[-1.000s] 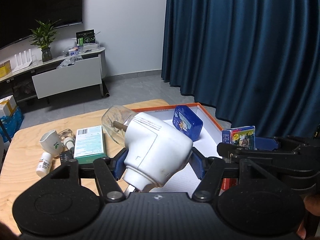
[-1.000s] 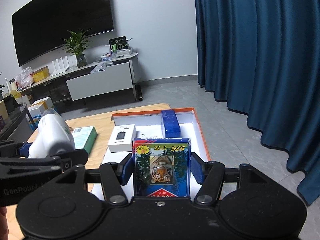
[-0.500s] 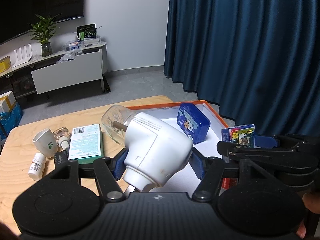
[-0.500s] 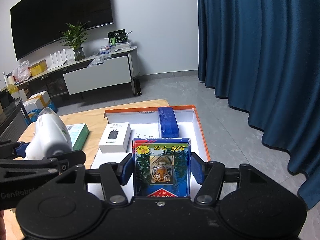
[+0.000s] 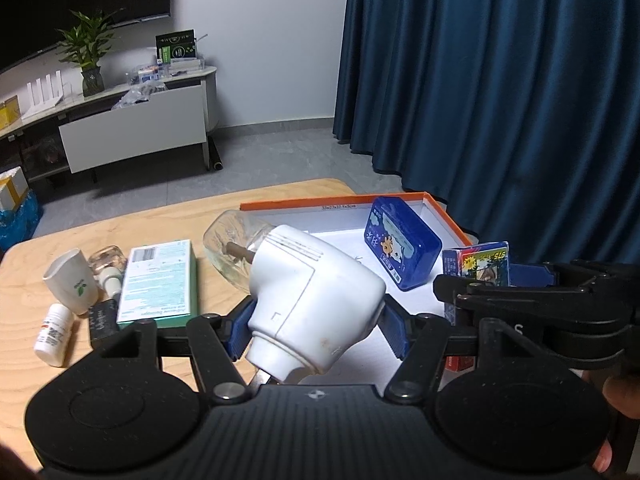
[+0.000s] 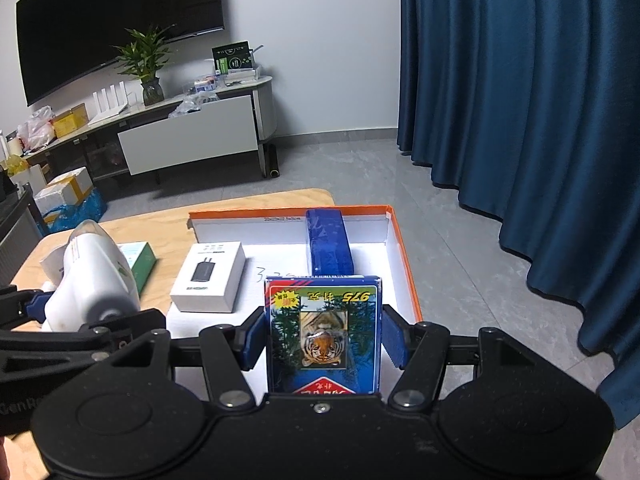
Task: Organize rigid objects
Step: 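Carry both items into the orange-rimmed box and release them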
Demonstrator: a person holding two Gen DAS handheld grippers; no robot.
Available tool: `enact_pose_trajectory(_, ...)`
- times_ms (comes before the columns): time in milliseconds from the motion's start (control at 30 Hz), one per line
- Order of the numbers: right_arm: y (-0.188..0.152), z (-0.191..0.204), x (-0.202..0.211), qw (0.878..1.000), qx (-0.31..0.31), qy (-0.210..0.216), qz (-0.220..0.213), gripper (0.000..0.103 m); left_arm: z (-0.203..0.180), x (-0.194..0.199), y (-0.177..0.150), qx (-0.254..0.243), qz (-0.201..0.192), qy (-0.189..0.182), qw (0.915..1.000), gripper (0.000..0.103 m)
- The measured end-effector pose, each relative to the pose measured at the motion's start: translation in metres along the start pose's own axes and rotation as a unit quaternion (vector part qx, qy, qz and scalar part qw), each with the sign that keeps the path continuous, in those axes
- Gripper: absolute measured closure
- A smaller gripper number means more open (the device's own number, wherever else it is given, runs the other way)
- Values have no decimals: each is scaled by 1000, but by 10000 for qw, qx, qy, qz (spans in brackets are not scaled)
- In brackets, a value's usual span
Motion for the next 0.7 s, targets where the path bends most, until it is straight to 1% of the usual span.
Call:
enact_pose_trajectory(233,2,-5,-18,9999,-3,-92,121,32,-4,-15,1,32,80,-83,9999,38)
enact_pose_trajectory(467,5,-9,-34,9995,-89,-178,243,31,-5,-28,3,181,179,-173,9995,38)
enact_pose_trajectory(633,10,-11,-34,9996,-96,-233,151,32,-6,-32,7,289,198,-272,9990,37)
enact_pose_trajectory(700,12,-11,-31,9996,-126,-234,87,30,-6,-31,8,364,209,-340,9985,36)
Point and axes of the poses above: each gripper's, at about its wrist camera, not at the fingertips, and x roughly against the way its jaws point, z to its left, y to its top, the point moved 8 cm from there along -x, roughly the way its jaws point, and after that the axes turned 12 degrees about -x, right-handed, at the moved point
